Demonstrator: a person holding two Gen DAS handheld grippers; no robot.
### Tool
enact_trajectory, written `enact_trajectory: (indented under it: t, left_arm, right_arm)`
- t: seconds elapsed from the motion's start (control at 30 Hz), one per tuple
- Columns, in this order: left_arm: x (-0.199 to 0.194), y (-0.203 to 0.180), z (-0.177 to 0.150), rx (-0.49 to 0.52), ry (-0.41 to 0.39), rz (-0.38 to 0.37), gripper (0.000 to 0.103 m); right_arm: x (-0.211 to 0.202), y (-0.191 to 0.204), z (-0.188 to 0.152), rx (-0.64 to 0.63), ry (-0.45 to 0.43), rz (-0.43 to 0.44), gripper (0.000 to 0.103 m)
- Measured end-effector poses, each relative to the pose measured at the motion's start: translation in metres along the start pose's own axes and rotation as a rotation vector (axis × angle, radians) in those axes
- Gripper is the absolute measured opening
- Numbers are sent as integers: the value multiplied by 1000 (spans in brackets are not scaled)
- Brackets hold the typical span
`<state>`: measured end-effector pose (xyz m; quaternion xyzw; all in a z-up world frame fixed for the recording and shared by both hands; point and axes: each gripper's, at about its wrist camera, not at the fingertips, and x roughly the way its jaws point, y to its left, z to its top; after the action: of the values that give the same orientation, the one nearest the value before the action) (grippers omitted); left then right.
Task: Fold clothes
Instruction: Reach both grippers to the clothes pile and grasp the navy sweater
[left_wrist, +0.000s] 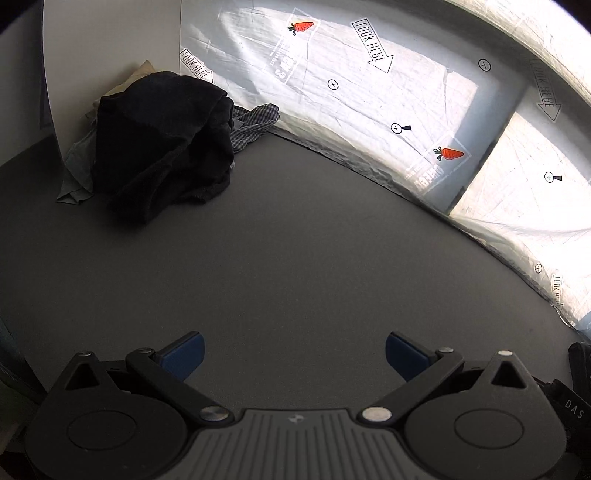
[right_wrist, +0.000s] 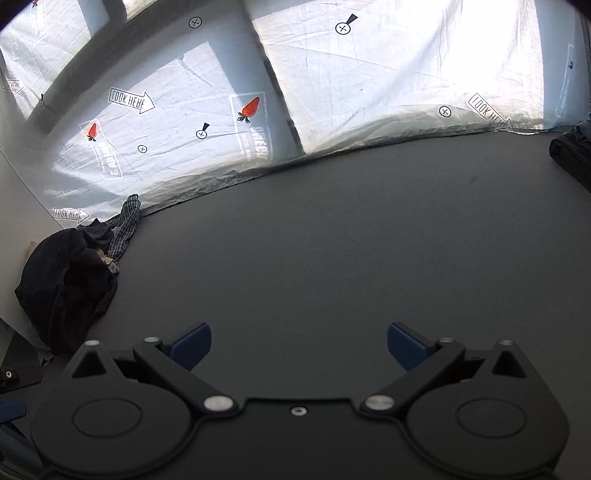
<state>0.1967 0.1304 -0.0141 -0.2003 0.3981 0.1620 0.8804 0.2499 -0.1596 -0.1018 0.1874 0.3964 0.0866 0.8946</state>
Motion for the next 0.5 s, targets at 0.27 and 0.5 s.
enact_trajectory:
  t: [0.27, 0.5]
  left_arm:
    - [82, 101, 92, -115, -85, 67, 95]
    - [163, 165, 151, -94, -39, 161, 64]
  right_arm:
    - [129, 70, 21, 330, 174, 220, 103]
    - [237, 152, 34, 373, 315, 361, 101]
